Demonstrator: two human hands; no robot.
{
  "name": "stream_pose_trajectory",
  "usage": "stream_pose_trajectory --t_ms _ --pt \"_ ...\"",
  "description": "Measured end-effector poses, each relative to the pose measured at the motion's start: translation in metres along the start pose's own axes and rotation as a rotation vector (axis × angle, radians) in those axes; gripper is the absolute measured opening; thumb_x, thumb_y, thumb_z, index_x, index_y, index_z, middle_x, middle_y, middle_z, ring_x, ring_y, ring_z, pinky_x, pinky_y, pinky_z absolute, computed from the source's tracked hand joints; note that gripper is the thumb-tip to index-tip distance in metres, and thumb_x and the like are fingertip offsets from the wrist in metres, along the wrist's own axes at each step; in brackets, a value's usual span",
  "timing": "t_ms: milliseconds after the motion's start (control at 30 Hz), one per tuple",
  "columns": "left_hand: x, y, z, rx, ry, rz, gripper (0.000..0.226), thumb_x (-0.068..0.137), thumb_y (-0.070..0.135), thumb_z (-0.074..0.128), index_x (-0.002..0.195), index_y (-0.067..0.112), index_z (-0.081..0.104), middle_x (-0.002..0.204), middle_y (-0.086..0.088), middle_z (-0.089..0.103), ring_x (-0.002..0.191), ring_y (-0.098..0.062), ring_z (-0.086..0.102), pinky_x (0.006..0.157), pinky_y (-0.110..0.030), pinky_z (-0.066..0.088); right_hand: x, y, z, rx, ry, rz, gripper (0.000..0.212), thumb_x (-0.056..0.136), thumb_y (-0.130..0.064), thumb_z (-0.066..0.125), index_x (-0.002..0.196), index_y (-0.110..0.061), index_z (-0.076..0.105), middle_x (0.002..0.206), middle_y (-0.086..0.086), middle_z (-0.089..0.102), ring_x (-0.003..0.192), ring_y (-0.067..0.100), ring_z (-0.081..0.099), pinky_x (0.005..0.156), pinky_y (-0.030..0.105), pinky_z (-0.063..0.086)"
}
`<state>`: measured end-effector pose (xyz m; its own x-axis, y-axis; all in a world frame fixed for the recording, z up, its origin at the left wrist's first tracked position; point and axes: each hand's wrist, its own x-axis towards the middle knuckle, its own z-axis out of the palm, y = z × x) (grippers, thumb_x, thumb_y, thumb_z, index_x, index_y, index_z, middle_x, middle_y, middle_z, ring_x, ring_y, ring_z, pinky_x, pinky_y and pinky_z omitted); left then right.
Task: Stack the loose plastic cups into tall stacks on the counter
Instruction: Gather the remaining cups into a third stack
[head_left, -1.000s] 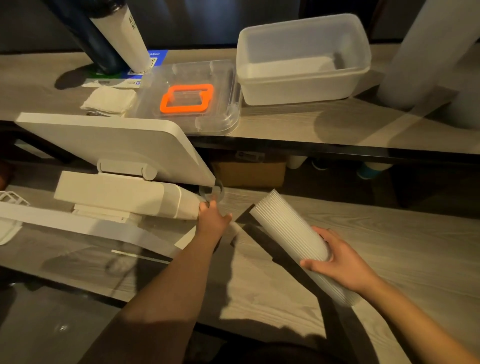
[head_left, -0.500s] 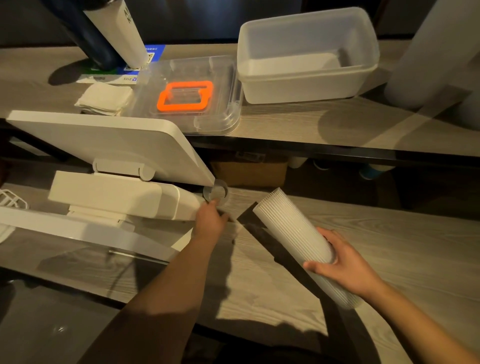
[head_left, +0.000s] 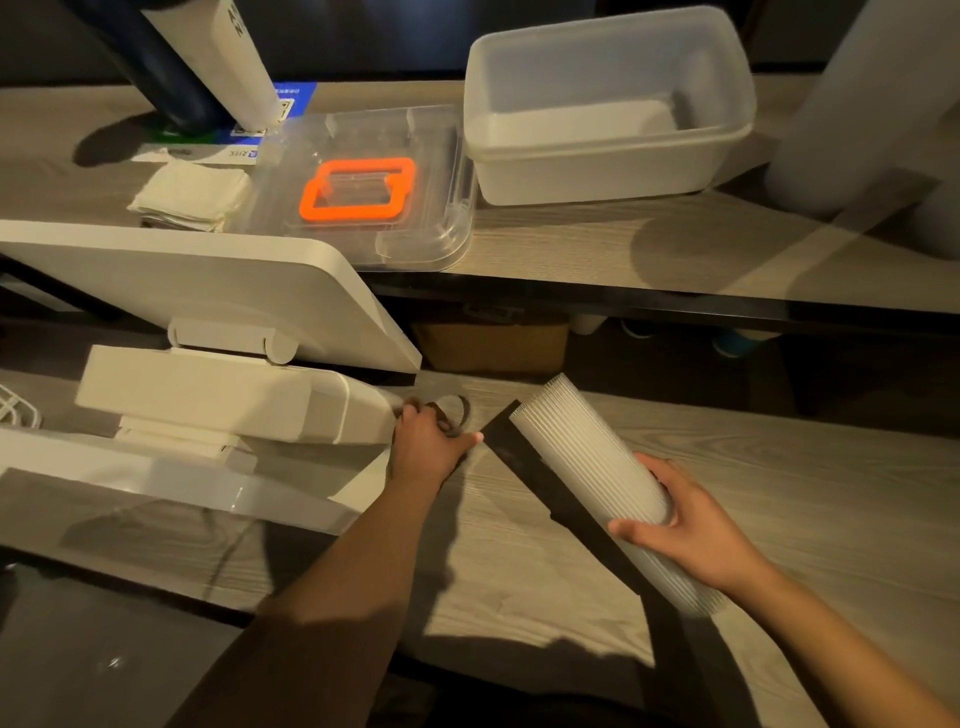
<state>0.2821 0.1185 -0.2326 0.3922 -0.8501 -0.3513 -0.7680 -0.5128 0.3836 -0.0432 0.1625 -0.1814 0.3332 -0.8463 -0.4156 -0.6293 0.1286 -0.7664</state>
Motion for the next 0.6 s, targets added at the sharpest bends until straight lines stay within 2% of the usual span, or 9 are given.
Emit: stream_pose_trajectory --t_ms 67,133,200,267,333,400,467,533,600 --pt "0.001 0.004 0.001 -0.033 -0.025 -0.004 0.053 0.067 0.052 0.085 0.099 0.016 0.062 0.112 -0.004 0.058 0.103 -0.02 0.059 0.093 -0.041 0.054 0.001 0.0 -0.001 -0.001 0.005 0.003 0.082 0.072 -0.052 0.081 0.137 -0.046 0.031 0.122 -0.029 0.04 0.111 -0.006 0.045 0.081 0.013 0.04" --pt "0.003 0.006 0.003 -0.079 -0.003 -0.003 0.052 0.07 0.04 0.087 0.106 0.014 0.061 0.11 -0.005 0.063 0.104 -0.021 0.062 0.093 -0.039 0.055 0.002 0.0 -0.002 -0.001 0.006 0.005 0.083 0.072 -0.053 0.081 0.138 -0.046 0.031 0.123 -0.029 0.039 0.111 -0.007 0.044 0.081 0.012 0.04" --pt "0.0 0.008 0.003 -0.139 0.02 -0.012 0.057 0.071 0.03 0.087 0.115 0.016 0.054 0.116 -0.008 0.063 0.112 -0.024 0.061 0.098 -0.041 0.052 0.001 -0.001 -0.003 -0.01 0.005 0.003 0.082 0.073 -0.053 0.08 0.138 -0.045 0.031 0.122 -0.03 0.039 0.111 -0.007 0.044 0.081 0.012 0.04" --pt "-0.002 0.01 0.004 -0.199 0.017 -0.015 0.074 0.069 0.027 0.087 0.127 0.018 0.043 0.126 -0.011 0.059 0.119 -0.027 0.056 0.103 -0.045 0.048 -0.001 -0.001 -0.004 -0.018 0.0 0.008 0.081 0.073 -0.053 0.08 0.137 -0.046 0.031 0.122 -0.029 0.039 0.111 -0.007 0.044 0.08 0.012 0.04" --pt "-0.002 0.011 0.006 -0.224 -0.011 -0.037 0.09 0.065 0.032 0.088 0.138 0.017 0.038 0.132 -0.012 0.057 0.124 -0.029 0.054 0.105 -0.046 0.047 -0.003 0.0 -0.005 -0.018 0.002 0.012 0.081 0.073 -0.053 0.08 0.138 -0.046 0.031 0.123 -0.027 0.04 0.112 -0.005 0.045 0.081 0.013 0.041" --pt "0.0 0.009 0.008 -0.229 -0.039 -0.054 0.096 0.058 0.051 0.082 0.138 0.016 0.044 0.129 -0.01 0.059 0.121 -0.028 0.056 0.102 -0.047 0.049 -0.005 0.003 -0.005 -0.01 0.009 0.017 0.083 0.073 -0.054 0.08 0.139 -0.045 0.031 0.125 -0.025 0.041 0.112 -0.002 0.045 0.084 0.015 0.041" --pt "-0.001 0.009 0.008 -0.262 -0.068 -0.075 0.085 0.058 0.056 0.077 0.13 0.017 0.054 0.126 -0.007 0.058 0.117 -0.027 0.057 0.1 -0.047 0.05 -0.007 0.005 -0.005 -0.011 0.014 0.024 0.083 0.073 -0.054 0.08 0.14 -0.044 0.031 0.127 -0.022 0.042 0.113 0.001 0.046 0.086 0.017 0.042" --pt "-0.009 0.014 0.004 -0.397 -0.071 -0.123 0.063 0.072 0.041 0.081 0.124 0.02 0.055 0.125 -0.005 0.053 0.115 -0.026 0.055 0.1 -0.045 0.048 -0.009 0.006 -0.005 -0.02 0.012 0.03 0.082 0.074 -0.052 0.08 0.138 -0.044 0.031 0.127 -0.019 0.043 0.112 0.002 0.046 0.085 0.017 0.042" --pt "-0.014 0.019 0.001 -0.585 -0.073 -0.182 0.053 0.08 0.031 0.08 0.123 0.022 0.05 0.123 -0.002 0.053 0.112 -0.023 0.055 0.095 -0.04 0.048 -0.01 0.006 -0.005 -0.025 0.009 0.032 0.081 0.074 -0.051 0.08 0.137 -0.045 0.03 0.126 -0.019 0.043 0.11 0.002 0.047 0.083 0.017 0.042"
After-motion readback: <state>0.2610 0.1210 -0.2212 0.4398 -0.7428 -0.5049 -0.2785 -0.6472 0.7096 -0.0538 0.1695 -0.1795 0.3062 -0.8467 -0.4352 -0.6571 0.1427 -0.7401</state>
